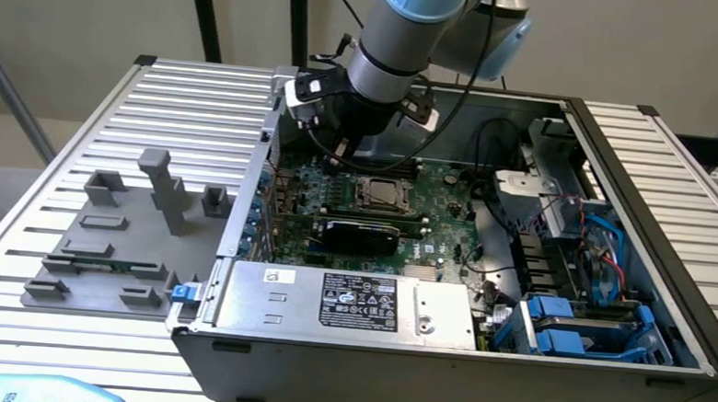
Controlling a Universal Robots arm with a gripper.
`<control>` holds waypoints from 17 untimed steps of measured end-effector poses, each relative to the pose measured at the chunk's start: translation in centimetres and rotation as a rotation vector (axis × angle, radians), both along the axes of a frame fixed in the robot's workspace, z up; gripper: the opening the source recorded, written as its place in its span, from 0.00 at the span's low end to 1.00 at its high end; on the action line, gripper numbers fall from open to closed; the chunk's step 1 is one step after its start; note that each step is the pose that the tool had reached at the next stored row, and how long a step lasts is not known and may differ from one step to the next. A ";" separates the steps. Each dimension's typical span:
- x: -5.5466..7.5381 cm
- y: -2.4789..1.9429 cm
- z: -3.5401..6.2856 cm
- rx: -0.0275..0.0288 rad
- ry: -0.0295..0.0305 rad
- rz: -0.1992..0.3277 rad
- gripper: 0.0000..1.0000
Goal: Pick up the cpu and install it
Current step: 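Install the first cpu locking lever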
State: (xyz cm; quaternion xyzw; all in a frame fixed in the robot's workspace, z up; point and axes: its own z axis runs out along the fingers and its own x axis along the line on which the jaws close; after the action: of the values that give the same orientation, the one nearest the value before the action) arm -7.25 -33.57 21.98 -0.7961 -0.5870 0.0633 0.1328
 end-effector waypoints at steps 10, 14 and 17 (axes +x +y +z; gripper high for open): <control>-0.1 -0.07 0.05 0.0101 0.0006 -0.104 0.11; -0.1 -0.17 0.04 0.0102 0.0005 -0.117 0.11; -0.1 -0.29 0.04 0.0158 0.0023 -0.126 0.11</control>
State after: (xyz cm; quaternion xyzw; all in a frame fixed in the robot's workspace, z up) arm -7.38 -33.86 22.02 -0.8305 -0.5359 0.0511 0.1435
